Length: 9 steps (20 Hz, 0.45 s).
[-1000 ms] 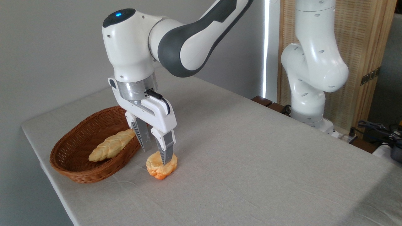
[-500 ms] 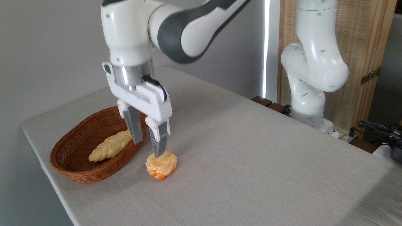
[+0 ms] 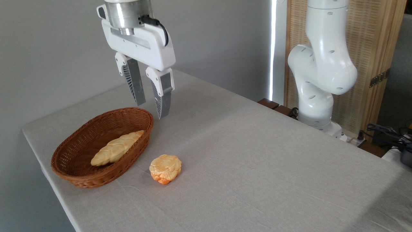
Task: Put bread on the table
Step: 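Open the gripper and raise it away from the bun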
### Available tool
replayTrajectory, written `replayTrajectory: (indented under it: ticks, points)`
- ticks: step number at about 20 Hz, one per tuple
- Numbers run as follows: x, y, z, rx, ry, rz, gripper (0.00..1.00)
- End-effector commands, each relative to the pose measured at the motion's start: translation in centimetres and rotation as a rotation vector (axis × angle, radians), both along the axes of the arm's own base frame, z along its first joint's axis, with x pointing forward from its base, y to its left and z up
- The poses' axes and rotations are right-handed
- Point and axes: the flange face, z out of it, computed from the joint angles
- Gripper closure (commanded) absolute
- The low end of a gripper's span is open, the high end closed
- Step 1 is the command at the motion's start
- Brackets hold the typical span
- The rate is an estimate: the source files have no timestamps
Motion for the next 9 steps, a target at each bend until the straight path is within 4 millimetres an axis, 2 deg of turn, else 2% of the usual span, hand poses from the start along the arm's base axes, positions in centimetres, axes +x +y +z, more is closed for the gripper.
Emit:
replayTrajectory:
  ticks: [1, 7, 9]
  points:
    - [0.4, 0.9, 0.1, 0.022, 0.017, -0.005, 0.00]
    - [0.7, 1.6, -0.4, 0.094, 0.018, -0.067, 0.00]
    - [0.8, 2.5, -0.6, 0.076, 0.020, -0.047, 0.00]
